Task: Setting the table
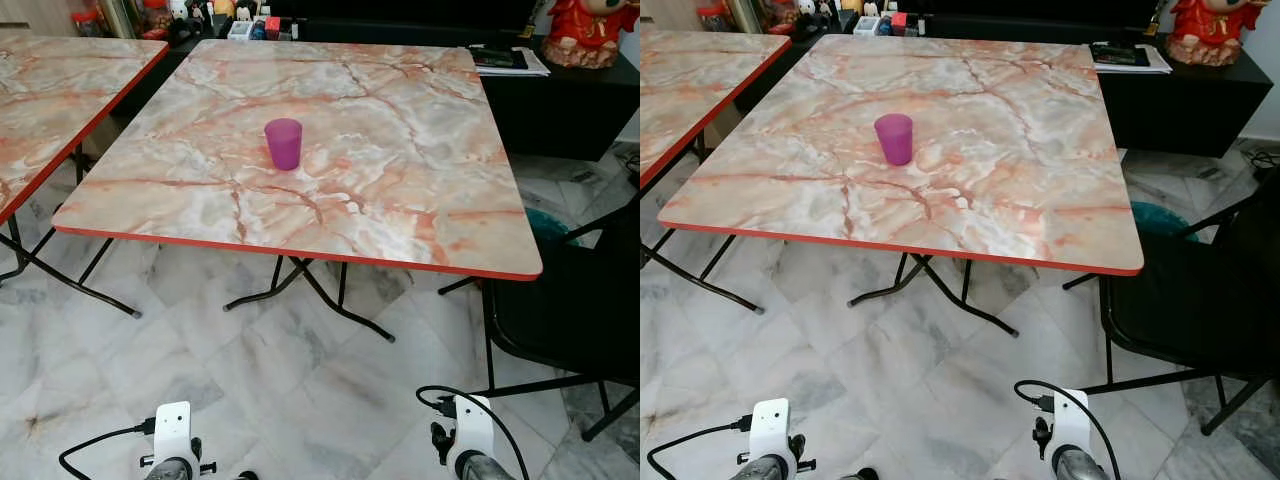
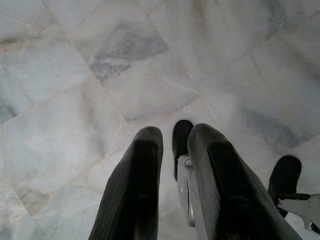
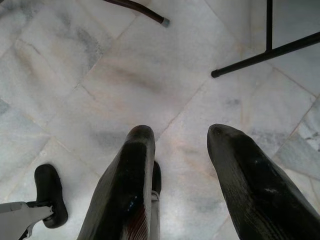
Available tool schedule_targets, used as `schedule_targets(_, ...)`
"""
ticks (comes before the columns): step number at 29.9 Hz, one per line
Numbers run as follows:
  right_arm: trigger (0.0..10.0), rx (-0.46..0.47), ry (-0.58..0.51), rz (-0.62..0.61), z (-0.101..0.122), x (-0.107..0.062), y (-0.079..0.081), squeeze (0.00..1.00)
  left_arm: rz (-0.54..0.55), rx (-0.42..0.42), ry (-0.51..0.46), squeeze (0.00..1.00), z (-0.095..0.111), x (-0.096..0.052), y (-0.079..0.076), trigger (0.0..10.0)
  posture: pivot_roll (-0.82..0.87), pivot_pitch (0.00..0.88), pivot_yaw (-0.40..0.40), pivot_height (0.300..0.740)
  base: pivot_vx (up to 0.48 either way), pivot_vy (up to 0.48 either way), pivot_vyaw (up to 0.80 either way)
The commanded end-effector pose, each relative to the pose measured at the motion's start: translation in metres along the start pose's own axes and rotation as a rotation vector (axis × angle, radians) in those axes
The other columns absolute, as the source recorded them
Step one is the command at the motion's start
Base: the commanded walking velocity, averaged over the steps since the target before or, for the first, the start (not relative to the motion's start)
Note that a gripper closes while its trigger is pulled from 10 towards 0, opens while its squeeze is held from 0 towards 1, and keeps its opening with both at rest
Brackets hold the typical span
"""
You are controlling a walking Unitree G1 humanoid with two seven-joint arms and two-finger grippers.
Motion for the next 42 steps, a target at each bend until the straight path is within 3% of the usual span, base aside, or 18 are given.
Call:
schedule_targets(1,10.0,0.013,0.018,-0.003,-0.0057,-0.0011,-0.0015,0.0,0.006,0.01,0.017,0.0,-0.0033,-0.0005,0.0032,10.0,0.0,0.165,-0.007,0.74,0.0,0.0,-0.8)
schedule_targets(8,10.0,-0.005,0.02,0.001,-0.0057,-0.001,-0.0016,0.0,0.012,0.013,0.02,0.0,-0.0037,-0.0005,0.0038,10.0,0.0,0.166,-0.006,0.74,0.0,0.0,-0.78)
schedule_targets(14,10.0,-0.002,0.013,0.004,-0.0051,-0.0011,-0.0013,0.0,0.022,0.025,0.025,0.0,-0.004,-0.0004,0.005,10.0,0.0,0.167,-0.006,0.74,0.042,0.0,0.0)
schedule_targets(33,10.0,-0.004,0.015,0.006,-0.0051,-0.001,-0.001,0.0,0.018,0.027,0.029,0.0,-0.0038,-0.0002,0.0044,10.0,0.0,0.164,-0.003,0.74,0.367,0.0,-0.16)
schedule_targets(42,10.0,-0.003,0.017,0.012,-0.0049,-0.0008,-0.0001,0.0,0.009,0.041,0.022,0.0,-0.0019,0.0,0.0039,10.0,0.0,0.162,-0.003,0.74,0.0,0.0,0.0)
Point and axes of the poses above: a point about 5 cm out from each wrist's last joint towards the gripper, its own x axis pointing out of the wrist towards the gripper, its own z axis along the axis of the wrist's last joint, y = z × x, the point moved 3 cm from there along x, pointing out of the wrist towards the gripper, and after that the axes turned 9 degrees about -x, right-handed, at the moved point
